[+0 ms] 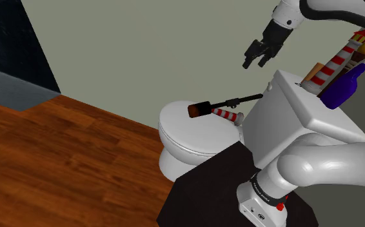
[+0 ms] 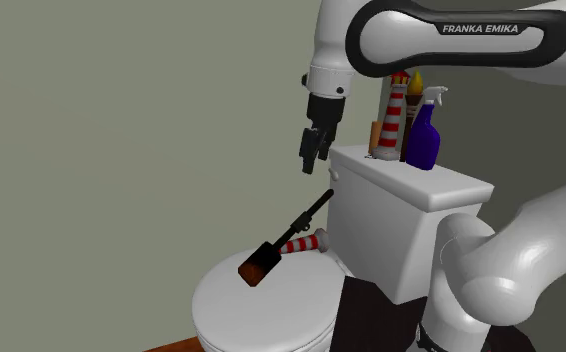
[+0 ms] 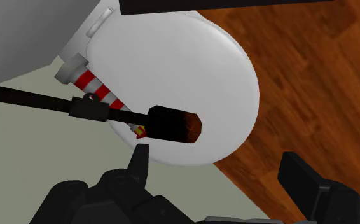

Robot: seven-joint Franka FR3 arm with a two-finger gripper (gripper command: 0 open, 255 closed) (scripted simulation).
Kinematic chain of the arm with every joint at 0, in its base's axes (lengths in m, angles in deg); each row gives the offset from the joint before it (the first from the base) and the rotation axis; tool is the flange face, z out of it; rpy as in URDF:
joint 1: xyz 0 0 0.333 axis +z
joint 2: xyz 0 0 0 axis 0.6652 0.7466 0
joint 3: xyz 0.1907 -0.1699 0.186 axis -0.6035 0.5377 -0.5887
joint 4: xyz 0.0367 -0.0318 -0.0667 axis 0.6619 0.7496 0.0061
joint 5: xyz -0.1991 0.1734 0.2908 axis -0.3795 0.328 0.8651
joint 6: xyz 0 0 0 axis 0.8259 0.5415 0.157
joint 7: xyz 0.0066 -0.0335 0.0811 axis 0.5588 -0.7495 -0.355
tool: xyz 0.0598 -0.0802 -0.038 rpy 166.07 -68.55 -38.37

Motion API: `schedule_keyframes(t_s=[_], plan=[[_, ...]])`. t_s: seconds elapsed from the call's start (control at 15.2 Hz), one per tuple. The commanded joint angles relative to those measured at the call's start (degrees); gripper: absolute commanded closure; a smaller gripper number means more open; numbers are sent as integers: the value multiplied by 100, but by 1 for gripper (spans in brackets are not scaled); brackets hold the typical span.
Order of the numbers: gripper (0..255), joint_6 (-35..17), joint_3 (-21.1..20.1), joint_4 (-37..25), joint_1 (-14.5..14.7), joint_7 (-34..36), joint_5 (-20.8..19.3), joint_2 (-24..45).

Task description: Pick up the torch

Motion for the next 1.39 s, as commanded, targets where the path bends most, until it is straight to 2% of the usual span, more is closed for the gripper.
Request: schedule_keyframes(t_s=[0.0,0.66,1.32], plan=[[0,0,0,0,0,0,0,0],[0,-971,1159,486,313,-2576,-926,1098],[0,-2254,2106,310,553,-4973,-1619,2962]])
